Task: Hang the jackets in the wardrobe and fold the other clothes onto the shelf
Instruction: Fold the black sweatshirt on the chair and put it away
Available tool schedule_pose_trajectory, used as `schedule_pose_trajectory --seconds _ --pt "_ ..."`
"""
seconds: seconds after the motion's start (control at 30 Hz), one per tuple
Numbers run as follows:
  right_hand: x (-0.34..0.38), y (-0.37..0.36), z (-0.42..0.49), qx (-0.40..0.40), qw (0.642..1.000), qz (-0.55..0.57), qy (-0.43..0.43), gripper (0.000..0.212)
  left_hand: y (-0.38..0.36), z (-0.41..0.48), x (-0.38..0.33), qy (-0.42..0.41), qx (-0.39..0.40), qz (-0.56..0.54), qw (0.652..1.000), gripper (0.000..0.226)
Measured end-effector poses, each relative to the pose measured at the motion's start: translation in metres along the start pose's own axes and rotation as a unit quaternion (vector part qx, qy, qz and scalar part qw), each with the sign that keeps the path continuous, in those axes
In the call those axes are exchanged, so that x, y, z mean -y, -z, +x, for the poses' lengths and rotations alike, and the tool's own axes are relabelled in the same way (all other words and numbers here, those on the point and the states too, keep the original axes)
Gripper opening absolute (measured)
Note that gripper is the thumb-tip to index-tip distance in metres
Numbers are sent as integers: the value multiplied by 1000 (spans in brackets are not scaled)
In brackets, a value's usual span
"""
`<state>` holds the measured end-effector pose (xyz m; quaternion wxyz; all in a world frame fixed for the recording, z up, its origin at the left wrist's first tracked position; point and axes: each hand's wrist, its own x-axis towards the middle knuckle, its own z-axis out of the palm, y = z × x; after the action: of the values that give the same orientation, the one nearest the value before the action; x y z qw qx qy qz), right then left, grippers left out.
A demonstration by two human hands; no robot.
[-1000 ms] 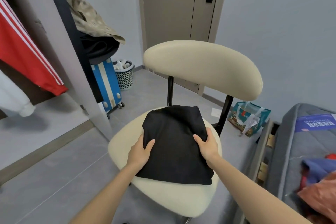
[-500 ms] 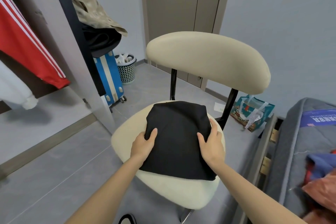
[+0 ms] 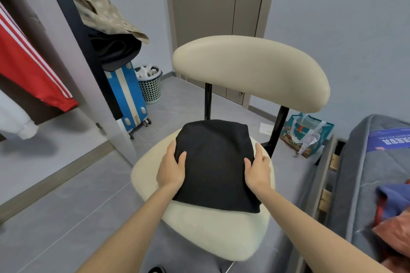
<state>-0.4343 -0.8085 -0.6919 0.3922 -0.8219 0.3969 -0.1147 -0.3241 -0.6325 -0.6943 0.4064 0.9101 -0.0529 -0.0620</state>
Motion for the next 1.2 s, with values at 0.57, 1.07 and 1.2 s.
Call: schedule_pose_trajectory --seconds 0.57,1.07,1.2 --pt "-8 -78 62 62 963 -246 91 56 -69 65 9 -111 123 257 952 57" --pt "-20 -48 23 34 991 -125 -37 64 -35 30 25 1 142 61 988 70" --pt "-21 -47 24 34 994 -91 -44 67 -36 27 26 -11 115 46 992 72"
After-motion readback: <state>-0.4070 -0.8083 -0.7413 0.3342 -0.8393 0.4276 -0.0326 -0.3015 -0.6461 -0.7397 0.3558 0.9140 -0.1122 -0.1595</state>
